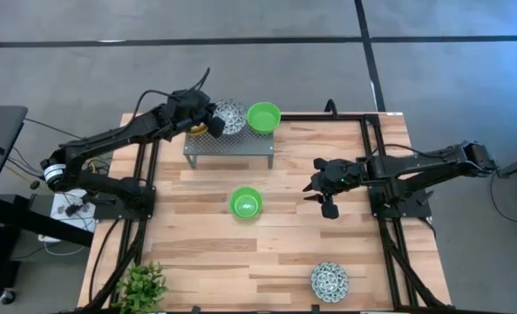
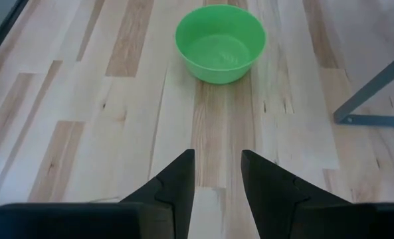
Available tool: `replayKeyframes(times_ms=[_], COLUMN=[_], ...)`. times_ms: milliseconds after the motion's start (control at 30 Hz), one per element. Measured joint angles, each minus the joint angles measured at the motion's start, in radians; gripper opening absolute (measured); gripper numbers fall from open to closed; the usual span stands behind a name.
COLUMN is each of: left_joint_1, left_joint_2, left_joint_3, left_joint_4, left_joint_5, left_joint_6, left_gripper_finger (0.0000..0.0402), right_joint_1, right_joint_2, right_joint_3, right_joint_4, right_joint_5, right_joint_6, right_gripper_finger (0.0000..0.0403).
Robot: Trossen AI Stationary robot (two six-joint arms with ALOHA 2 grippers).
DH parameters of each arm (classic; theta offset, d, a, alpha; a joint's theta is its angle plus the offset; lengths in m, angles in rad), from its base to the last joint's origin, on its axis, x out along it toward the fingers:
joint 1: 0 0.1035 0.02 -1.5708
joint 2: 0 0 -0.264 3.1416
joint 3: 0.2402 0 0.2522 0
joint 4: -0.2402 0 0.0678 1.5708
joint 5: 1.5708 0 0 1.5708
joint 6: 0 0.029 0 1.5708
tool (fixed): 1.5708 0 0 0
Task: Pick & Place Mini bowls
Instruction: Stack the left green patterned bowl on the green patterned bowl on the shelf, then stack the green bowl on the green bowl on the shelf
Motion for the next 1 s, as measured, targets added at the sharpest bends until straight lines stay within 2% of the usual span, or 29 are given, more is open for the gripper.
replayKeyframes(times_ms=[533, 733, 1000], left_joint_1=[0.0, -0.001, -0.015], left_joint_2=[-0.001, -0.001, -0.001], left_joint_3=[0.0, 0.0, 0.0], left_joint_4=[0.004, 0.004, 0.004], left_joint_5=[-0.002, 0.088, 0.091], left_joint_6=[0.0, 0.02, 0.027], left_gripper_finger=[0.0037, 0.0034, 0.005], right_joint_1=[0.0, 0.0, 0.002], right_joint_2=[0.0, 0.0, 0.0], right_joint_3=[0.0, 0.0, 0.0], right_joint_4=[0.0, 0.019, 0.034], right_joint_5=[0.0, 0.0, -0.002], right_joint_6=[-0.007, -0.029, -0.028], right_gripper_finger=[0.012, 0.012, 0.012])
